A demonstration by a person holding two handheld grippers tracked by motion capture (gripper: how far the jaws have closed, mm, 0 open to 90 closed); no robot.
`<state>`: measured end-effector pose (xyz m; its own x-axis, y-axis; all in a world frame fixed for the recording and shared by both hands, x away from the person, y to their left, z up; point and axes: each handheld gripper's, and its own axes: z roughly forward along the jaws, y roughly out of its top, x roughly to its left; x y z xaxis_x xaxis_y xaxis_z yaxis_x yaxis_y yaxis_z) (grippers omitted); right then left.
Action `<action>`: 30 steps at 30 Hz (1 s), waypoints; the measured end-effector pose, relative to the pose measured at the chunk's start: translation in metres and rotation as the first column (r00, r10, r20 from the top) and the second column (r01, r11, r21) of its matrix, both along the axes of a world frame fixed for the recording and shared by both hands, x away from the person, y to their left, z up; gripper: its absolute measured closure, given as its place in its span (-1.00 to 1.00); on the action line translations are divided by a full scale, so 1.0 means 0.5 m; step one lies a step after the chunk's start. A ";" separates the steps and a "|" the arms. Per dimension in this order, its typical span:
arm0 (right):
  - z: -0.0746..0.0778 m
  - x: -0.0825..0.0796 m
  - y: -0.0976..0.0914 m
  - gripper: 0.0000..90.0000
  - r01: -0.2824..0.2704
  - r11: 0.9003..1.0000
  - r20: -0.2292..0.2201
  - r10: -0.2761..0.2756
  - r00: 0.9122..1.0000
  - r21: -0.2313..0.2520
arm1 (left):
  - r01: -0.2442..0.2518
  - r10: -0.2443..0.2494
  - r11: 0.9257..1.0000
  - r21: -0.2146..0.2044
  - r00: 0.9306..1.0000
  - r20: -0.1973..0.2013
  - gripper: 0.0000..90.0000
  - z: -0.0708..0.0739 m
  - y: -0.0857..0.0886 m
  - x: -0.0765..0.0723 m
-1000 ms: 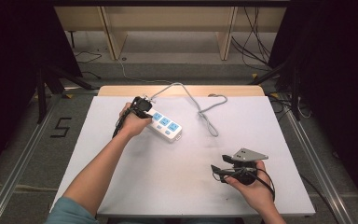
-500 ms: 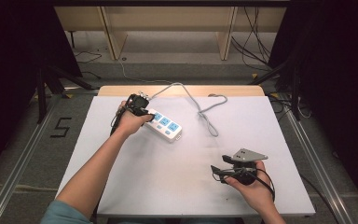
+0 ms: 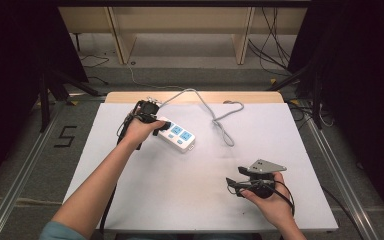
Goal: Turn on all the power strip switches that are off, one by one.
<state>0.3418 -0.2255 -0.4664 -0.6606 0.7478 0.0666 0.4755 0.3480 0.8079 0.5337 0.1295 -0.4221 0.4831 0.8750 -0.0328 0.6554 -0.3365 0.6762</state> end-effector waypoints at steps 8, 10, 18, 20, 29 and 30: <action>-0.001 0.001 0.001 -0.16 0.000 1.000 0.002 0.000 1.000 0.001 | 0.034 -0.034 0.999 0.013 0.999 0.022 -0.28 0.008 -0.010 -0.012; -0.001 0.000 0.001 -0.16 0.001 1.000 0.000 -0.001 1.000 0.002 | 0.043 -0.044 0.999 0.015 0.999 0.022 -0.29 0.010 -0.013 -0.014; -0.001 0.001 0.000 -0.16 0.002 1.000 -0.002 -0.002 1.000 0.002 | 0.078 -0.079 0.997 0.027 0.996 0.031 -0.32 0.014 -0.029 -0.025; -0.001 0.001 0.000 -0.17 0.001 1.000 -0.002 -0.001 1.000 0.001 | 0.083 -0.084 0.996 0.032 0.996 0.037 -0.33 0.015 -0.032 -0.027; -0.001 0.001 -0.001 -0.17 0.001 1.000 -0.001 -0.001 1.000 0.001 | 0.112 -0.114 0.993 0.043 0.993 0.039 -0.35 0.014 -0.046 -0.036; -0.001 0.001 -0.001 -0.17 0.001 1.000 -0.001 -0.001 1.000 0.000 | 0.113 -0.115 0.993 0.040 0.993 0.040 -0.35 0.014 -0.048 -0.037</action>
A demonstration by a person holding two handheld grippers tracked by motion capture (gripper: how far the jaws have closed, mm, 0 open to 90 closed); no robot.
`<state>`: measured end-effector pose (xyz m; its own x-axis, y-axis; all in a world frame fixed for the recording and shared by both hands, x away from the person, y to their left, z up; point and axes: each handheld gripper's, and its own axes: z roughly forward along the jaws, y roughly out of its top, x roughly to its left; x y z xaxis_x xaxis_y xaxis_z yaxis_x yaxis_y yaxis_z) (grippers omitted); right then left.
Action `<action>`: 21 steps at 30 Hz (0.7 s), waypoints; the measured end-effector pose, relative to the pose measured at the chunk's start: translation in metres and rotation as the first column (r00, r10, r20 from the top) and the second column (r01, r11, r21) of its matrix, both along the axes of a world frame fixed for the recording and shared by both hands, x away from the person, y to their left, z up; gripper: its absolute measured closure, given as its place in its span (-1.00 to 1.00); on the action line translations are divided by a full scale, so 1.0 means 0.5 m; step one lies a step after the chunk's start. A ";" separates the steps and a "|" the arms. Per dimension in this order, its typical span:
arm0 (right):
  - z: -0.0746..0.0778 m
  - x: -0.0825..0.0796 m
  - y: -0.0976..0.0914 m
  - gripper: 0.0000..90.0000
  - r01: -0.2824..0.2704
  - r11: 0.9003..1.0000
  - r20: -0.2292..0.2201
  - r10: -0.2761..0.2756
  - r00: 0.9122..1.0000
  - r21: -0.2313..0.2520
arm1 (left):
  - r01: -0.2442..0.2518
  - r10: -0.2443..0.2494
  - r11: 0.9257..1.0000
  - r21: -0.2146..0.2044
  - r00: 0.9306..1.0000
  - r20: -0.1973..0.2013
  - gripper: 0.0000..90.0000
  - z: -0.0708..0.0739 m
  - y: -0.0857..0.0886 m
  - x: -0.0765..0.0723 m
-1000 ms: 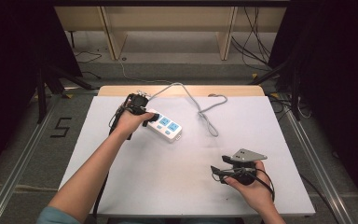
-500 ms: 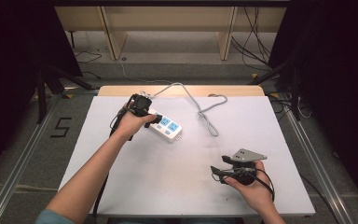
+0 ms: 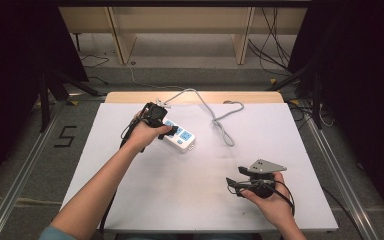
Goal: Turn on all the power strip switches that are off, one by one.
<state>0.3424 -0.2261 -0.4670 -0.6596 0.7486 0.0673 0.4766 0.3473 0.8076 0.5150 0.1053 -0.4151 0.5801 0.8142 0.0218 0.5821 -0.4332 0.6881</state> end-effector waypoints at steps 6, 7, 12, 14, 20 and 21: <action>0.000 0.000 0.000 -0.17 0.000 1.000 0.000 0.000 1.000 0.000 | 0.023 -0.023 1.000 0.001 1.000 0.002 -0.35 0.001 -0.012 -0.006; 0.000 0.000 0.000 -0.17 0.000 1.000 0.000 0.000 1.000 0.000 | 0.024 -0.024 1.000 0.000 1.000 0.003 -0.35 0.001 -0.013 -0.006; -0.001 0.000 0.000 -0.17 0.001 1.000 0.000 -0.001 1.000 0.001 | 0.031 -0.031 1.000 -0.001 1.000 0.004 -0.33 0.000 -0.020 -0.010; -0.001 0.000 0.000 -0.17 -0.001 1.000 -0.001 0.001 1.000 0.001 | 0.039 -0.039 0.999 0.002 0.999 0.006 -0.31 0.001 -0.023 -0.011; -0.002 0.000 0.001 -0.17 0.000 1.000 -0.002 0.000 1.000 0.002 | 0.057 -0.057 0.998 0.005 0.998 0.009 -0.20 -0.001 -0.033 -0.015; -0.002 0.000 0.001 -0.17 -0.001 1.000 -0.002 0.001 1.000 0.002 | 0.055 -0.055 0.999 0.002 0.998 0.012 -0.19 -0.001 -0.035 -0.016</action>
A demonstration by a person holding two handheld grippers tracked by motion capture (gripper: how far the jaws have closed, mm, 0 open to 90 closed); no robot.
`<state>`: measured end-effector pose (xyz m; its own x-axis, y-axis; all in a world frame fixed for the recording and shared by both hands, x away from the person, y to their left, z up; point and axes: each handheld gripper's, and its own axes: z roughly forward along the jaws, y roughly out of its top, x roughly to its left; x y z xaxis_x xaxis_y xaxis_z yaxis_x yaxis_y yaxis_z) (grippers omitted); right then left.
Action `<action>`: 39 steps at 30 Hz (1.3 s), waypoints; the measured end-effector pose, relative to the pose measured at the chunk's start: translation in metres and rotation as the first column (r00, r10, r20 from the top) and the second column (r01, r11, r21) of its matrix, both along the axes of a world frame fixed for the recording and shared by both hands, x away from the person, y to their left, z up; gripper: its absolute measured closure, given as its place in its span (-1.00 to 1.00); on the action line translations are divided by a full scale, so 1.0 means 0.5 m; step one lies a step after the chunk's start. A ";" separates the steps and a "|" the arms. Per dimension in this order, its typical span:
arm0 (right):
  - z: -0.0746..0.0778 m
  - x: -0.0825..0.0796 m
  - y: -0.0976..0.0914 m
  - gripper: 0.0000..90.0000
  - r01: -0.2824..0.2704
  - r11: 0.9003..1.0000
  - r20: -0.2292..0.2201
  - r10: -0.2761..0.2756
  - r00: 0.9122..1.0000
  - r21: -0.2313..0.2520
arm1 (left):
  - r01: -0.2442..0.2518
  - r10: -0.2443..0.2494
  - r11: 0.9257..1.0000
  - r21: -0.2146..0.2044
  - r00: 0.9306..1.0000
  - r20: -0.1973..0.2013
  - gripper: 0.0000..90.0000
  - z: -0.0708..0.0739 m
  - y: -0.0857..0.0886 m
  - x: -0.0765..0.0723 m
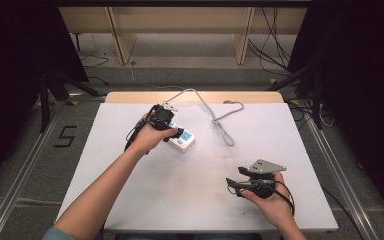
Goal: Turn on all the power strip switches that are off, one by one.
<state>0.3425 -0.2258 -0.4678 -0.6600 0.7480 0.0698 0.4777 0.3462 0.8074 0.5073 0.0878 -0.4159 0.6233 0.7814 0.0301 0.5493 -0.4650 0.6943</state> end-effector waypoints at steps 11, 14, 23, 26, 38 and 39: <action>0.000 0.000 0.000 -0.17 0.001 1.000 -0.001 -0.001 1.000 -0.002 | 0.002 -0.002 1.000 0.001 1.000 0.013 0.18 -0.002 -0.015 -0.004; 0.000 0.000 -0.001 -0.17 -0.002 1.000 -0.002 0.002 1.000 -0.005 | 0.018 -0.018 1.000 0.018 1.000 -0.006 0.37 -0.005 -0.017 -0.004; -0.001 0.000 -0.001 -0.17 -0.005 1.000 -0.002 0.005 1.000 -0.007 | 0.064 -0.063 0.997 0.039 0.997 -0.049 0.98 -0.013 -0.022 -0.006; -0.001 0.000 -0.001 -0.17 -0.006 1.000 -0.002 0.006 1.000 -0.008 | 0.075 -0.073 0.997 0.030 0.995 -0.066 0.98 -0.016 -0.023 -0.007; -0.002 0.000 0.000 -0.17 -0.007 1.000 -0.004 0.007 1.000 -0.009 | 0.075 -0.068 0.996 0.050 0.991 -0.118 0.98 -0.030 -0.028 -0.003; -0.002 0.000 0.000 -0.17 -0.007 1.000 -0.004 0.007 1.000 -0.008 | 0.073 -0.066 0.996 0.050 0.990 -0.122 0.98 -0.031 -0.028 -0.002</action>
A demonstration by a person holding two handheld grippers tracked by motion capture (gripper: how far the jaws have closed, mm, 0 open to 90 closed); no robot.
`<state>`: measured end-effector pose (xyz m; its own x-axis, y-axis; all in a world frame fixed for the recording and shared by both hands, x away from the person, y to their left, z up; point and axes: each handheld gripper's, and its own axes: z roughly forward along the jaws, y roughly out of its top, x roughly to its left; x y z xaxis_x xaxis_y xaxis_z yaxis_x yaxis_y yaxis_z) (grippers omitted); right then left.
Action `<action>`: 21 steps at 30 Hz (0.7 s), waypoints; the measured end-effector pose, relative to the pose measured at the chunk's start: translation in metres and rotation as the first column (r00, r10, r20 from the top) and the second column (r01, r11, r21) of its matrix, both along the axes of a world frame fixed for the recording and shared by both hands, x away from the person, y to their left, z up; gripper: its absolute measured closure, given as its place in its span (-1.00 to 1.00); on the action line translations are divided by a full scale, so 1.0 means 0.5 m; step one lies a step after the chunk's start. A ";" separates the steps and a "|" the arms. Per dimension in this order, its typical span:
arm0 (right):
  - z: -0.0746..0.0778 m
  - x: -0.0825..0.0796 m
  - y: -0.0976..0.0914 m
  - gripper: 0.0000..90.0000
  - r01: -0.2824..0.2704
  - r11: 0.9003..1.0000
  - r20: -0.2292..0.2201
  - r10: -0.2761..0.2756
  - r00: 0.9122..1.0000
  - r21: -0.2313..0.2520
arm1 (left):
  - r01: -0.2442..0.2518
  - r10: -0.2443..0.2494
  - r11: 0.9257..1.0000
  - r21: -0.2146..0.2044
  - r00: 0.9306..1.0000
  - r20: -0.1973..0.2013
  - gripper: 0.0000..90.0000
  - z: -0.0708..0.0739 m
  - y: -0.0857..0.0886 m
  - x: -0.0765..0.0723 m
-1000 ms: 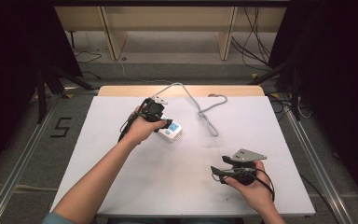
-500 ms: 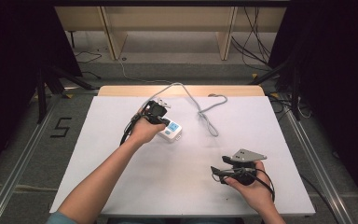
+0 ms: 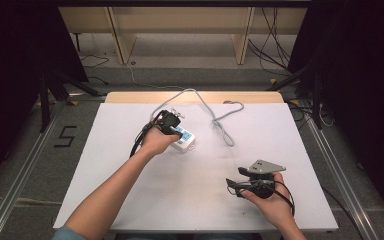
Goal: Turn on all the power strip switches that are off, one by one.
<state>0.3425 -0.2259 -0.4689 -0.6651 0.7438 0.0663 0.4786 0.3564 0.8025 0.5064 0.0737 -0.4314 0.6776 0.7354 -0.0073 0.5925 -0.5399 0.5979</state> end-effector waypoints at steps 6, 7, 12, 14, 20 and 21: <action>0.000 0.000 0.000 -0.17 0.001 1.000 -0.002 -0.001 1.000 -0.001 | 0.003 -0.003 1.000 0.009 1.000 -0.009 0.98 -0.007 -0.005 0.002; 0.000 0.000 0.000 -0.17 0.000 1.000 0.000 0.000 1.000 0.000 | 0.003 -0.003 1.000 0.010 1.000 -0.010 0.98 -0.008 -0.006 0.002; 0.000 0.000 0.000 -0.17 -0.001 1.000 -0.001 0.001 1.000 0.000 | 0.000 0.001 1.000 0.017 1.000 -0.018 0.98 -0.013 -0.009 0.003; 0.000 0.000 0.000 -0.17 -0.001 1.000 -0.001 0.001 1.000 0.000 | -0.001 0.001 1.000 0.026 1.000 -0.017 0.98 -0.015 -0.008 0.006; -0.001 0.000 0.000 -0.17 -0.003 1.000 -0.003 0.003 1.000 -0.002 | -0.005 0.006 0.999 0.034 1.000 -0.024 0.98 -0.020 -0.010 0.008; -0.001 0.000 0.000 -0.17 -0.003 1.000 -0.004 0.003 1.000 -0.003 | -0.004 0.005 0.999 0.033 1.000 -0.025 0.98 -0.021 -0.010 0.008</action>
